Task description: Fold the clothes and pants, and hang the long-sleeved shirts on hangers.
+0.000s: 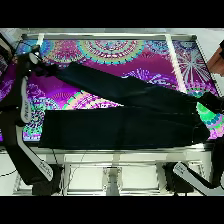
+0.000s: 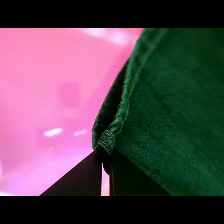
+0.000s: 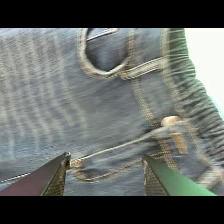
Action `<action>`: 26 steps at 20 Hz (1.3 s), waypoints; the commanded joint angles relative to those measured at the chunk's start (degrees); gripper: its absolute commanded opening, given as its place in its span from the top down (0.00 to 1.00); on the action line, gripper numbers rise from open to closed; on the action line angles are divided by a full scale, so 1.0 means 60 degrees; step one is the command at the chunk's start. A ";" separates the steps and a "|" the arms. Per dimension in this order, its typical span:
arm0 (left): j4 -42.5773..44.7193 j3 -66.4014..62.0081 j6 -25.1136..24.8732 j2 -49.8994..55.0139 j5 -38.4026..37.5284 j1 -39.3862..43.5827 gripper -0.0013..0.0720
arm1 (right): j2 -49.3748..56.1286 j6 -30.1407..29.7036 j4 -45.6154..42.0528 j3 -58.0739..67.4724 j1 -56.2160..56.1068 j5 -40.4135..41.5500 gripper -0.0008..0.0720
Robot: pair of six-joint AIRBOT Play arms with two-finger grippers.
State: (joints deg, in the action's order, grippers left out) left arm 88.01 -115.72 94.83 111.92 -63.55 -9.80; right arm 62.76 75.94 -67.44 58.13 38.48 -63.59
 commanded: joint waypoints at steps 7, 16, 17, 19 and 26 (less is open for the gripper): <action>0.1406 0.0120 0.0375 -0.1716 -0.3388 -0.1107 0.95 | 0.1137 -0.0011 0.0525 0.0000 -0.0627 0.1151 0.31; 0.2397 0.1730 -0.0058 -0.1723 -0.4248 -0.0969 0.95 | 0.5195 0.1060 0.0594 0.3461 -0.2091 0.0583 0.34; 0.2397 0.1905 -0.0055 -0.1719 -0.4149 -0.0969 0.95 | 0.5468 0.1268 0.0521 0.3774 -0.2131 0.0634 0.35; 0.2393 0.2222 -0.0055 -0.1716 -0.3894 -0.0965 0.95 | 0.6000 0.1577 0.0386 0.4269 -0.2135 0.0535 0.39; 0.2215 0.2605 -0.0051 -0.1683 -0.3308 -0.0962 0.95 | 0.7420 0.1708 0.0525 0.5195 -0.3107 0.0648 0.78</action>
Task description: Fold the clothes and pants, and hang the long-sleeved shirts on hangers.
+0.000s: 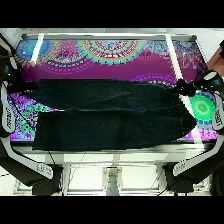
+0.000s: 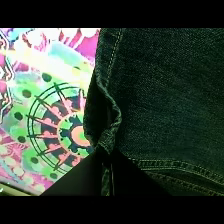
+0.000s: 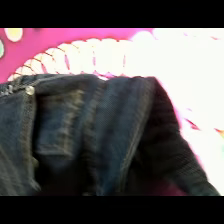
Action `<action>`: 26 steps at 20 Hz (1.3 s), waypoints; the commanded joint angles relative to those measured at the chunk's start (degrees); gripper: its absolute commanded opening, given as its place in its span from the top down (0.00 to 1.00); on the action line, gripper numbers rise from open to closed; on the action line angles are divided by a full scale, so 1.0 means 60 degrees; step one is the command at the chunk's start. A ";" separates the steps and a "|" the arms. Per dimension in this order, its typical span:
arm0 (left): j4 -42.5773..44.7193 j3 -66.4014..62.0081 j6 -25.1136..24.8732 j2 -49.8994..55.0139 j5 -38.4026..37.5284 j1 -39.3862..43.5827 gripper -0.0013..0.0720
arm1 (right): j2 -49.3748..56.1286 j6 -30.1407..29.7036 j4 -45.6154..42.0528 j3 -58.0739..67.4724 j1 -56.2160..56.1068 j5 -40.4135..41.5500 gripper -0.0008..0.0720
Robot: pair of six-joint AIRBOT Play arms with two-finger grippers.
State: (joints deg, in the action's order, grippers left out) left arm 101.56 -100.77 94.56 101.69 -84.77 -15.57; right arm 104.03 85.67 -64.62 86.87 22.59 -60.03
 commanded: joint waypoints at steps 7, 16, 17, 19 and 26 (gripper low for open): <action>-0.0619 0.0098 0.0423 0.0018 0.1475 -0.0164 0.95 | 0.0750 0.1435 -0.0820 0.2226 -0.0834 0.1180 0.95; -0.1184 0.0091 0.0947 0.0029 0.3257 -0.0277 0.95 | 0.0933 0.2896 -0.1300 0.3249 -0.0732 0.2313 0.95; -0.0911 0.0095 0.0922 0.0069 0.3064 -0.0277 0.95 | 0.1005 0.2907 -0.1297 0.3249 -0.0729 0.2240 0.95; -0.0856 0.0098 0.0729 0.0288 0.2608 -0.0277 0.95 | 0.1177 0.2925 -0.1275 0.3249 -0.0729 0.2000 0.94; -0.1264 0.0102 0.0663 0.1406 0.2299 0.0175 0.95 | 0.1694 0.2776 -0.1311 0.3257 -0.0721 0.0878 0.74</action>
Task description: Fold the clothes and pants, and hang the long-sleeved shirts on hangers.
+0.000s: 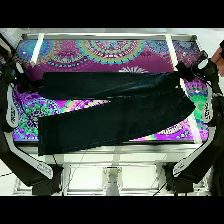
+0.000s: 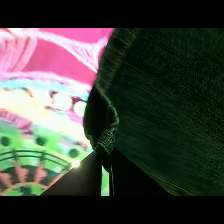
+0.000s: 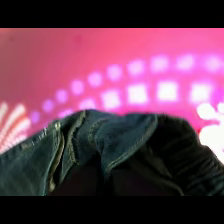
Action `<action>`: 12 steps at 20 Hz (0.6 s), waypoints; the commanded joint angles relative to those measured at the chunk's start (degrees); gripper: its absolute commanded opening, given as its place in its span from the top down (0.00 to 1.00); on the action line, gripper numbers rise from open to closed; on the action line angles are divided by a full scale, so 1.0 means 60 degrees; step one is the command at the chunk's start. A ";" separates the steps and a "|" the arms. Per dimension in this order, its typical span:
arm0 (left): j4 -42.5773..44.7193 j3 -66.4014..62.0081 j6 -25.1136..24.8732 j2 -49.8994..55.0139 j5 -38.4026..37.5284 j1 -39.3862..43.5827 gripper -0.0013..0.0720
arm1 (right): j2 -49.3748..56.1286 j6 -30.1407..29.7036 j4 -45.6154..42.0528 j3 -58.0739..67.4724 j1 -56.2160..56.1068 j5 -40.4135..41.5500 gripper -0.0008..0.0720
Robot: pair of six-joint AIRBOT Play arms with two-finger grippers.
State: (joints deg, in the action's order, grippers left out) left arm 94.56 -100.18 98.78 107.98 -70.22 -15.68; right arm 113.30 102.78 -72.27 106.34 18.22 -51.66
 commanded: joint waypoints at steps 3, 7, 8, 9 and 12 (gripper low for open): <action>-0.0040 0.0004 -0.0036 0.0299 -0.0168 0.0226 0.76 | 0.0146 -0.0124 -0.0248 0.0452 0.0361 -0.1690 0.41; 0.0277 0.0004 -0.0634 -0.0608 -0.0430 0.0051 0.75 | 0.0080 -0.1045 -0.0484 0.1727 0.1206 -0.4422 0.42; 0.0317 0.0004 -0.0812 -0.0943 -0.0470 0.0040 0.75 | -0.0124 -0.1424 -0.0725 0.1807 0.1373 -0.4980 0.43; 0.0426 0.0004 -0.0831 -0.1351 -0.0510 0.0015 0.75 | -0.0379 -0.1588 -0.1169 0.1807 0.1475 -0.5410 0.43; 0.0820 0.0007 -0.0885 -0.2572 -0.1202 -0.0175 0.75 | -0.1413 -0.2091 -0.3133 0.1530 0.1810 -0.6546 0.43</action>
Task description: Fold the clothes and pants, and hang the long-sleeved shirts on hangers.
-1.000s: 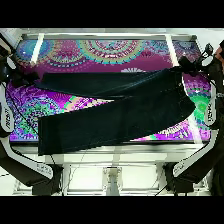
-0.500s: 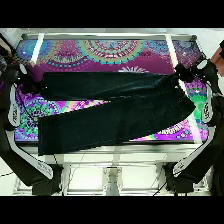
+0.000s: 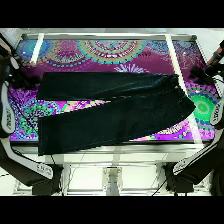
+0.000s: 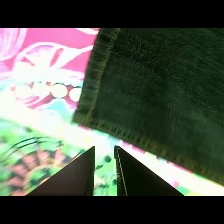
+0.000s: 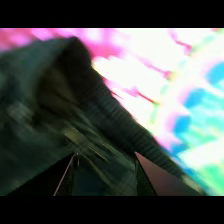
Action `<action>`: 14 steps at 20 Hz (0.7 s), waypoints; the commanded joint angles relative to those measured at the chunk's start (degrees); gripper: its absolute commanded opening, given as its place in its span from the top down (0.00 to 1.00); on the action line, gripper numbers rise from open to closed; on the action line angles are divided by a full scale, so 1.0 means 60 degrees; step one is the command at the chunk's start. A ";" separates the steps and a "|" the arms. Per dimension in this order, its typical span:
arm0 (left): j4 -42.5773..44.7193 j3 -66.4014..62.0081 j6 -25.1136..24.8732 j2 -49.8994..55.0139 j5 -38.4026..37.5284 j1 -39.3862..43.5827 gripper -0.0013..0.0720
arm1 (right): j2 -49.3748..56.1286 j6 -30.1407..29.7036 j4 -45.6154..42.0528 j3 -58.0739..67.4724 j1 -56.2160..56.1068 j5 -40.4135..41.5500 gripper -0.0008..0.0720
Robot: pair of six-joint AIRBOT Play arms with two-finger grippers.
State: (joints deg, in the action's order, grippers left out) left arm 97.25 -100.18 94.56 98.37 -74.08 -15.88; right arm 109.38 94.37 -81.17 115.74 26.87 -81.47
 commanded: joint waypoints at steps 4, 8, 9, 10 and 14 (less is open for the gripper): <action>0.0087 0.0656 -0.1049 -0.2696 -0.1832 -0.0714 0.75 | -0.2554 -0.0918 -0.1647 -0.1621 0.1293 -0.1392 0.43; -0.0561 0.4226 -0.1497 -0.5260 -0.1749 -0.1351 0.75 | -0.4761 -0.1133 -0.0685 -0.5366 0.1523 0.0608 0.43; -0.0688 0.5246 -0.1588 -0.5989 -0.1421 -0.1497 0.75 | -0.5235 -0.1355 -0.0433 -0.6284 0.1504 0.1137 0.43; -0.0801 0.6262 -0.1759 -0.6728 -0.1089 -0.1628 0.75 | -0.5646 -0.1643 -0.0222 -0.7114 0.1504 0.1501 0.43; -0.0878 0.9122 -0.2554 -0.8725 -0.0892 -0.2055 0.57 | -0.6353 -0.2368 -0.0182 -0.8823 0.1504 0.1490 0.43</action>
State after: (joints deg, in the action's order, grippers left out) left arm 93.06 -57.34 82.39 54.43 -80.73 -26.30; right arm 75.20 83.92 -83.59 71.09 35.73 -74.56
